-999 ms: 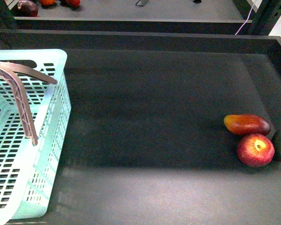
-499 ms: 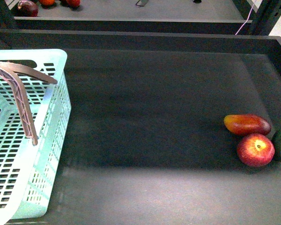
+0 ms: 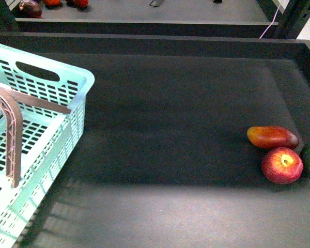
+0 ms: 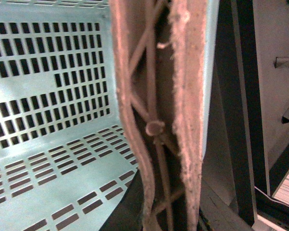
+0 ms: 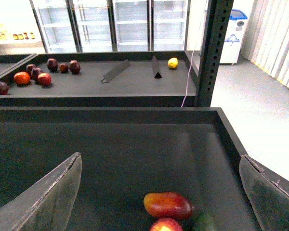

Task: Pick apple with right arm and hold basket with left

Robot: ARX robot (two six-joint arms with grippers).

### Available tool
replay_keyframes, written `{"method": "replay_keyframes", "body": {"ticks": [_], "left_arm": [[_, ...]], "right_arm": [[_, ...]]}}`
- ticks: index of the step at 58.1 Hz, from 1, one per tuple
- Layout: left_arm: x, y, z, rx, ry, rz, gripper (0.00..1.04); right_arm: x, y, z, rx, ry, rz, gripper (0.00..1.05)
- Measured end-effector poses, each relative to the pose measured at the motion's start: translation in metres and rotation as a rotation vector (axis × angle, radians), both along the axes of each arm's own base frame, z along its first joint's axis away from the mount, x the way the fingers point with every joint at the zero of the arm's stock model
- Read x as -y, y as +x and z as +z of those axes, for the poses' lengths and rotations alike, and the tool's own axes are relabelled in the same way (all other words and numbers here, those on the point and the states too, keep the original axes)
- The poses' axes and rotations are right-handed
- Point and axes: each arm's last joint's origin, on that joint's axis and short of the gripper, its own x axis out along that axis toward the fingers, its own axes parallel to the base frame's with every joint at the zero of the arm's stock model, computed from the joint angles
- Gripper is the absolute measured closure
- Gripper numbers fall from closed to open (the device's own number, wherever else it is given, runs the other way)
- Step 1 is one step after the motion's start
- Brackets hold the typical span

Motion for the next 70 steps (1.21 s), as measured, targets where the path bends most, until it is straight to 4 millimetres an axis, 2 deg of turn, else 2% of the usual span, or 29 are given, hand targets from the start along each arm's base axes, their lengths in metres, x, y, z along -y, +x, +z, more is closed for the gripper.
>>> {"method": "replay_keyframes", "body": {"ticks": [12, 17, 22, 32, 41, 60, 70], "left_arm": [[0.039, -0.011, 0.034, 0.056, 0.010, -0.146, 0.97], [0.067, -0.010, 0.052, 0.111, -0.010, -0.234, 0.97], [0.086, -0.008, 0.063, 0.144, -0.020, -0.300, 0.97], [0.127, -0.008, 0.081, 0.200, -0.048, -0.460, 0.97], [0.162, -0.015, 0.085, 0.187, -0.063, -0.604, 0.97], [0.204, -0.034, 0.098, 0.217, -0.046, -0.819, 0.97], [0.209, -0.037, 0.098, 0.219, -0.055, -0.858, 0.97]], "right_arm": [[0.000, 0.000, 0.000, 0.000, 0.000, 0.000, 0.09], [0.000, 0.000, 0.000, 0.000, 0.000, 0.000, 0.09], [0.000, 0.000, 0.000, 0.000, 0.000, 0.000, 0.09], [0.000, 0.000, 0.000, 0.000, 0.000, 0.000, 0.09], [0.000, 0.000, 0.000, 0.000, 0.000, 0.000, 0.09], [0.000, 0.000, 0.000, 0.000, 0.000, 0.000, 0.09], [0.000, 0.000, 0.000, 0.000, 0.000, 0.000, 0.09]]}}
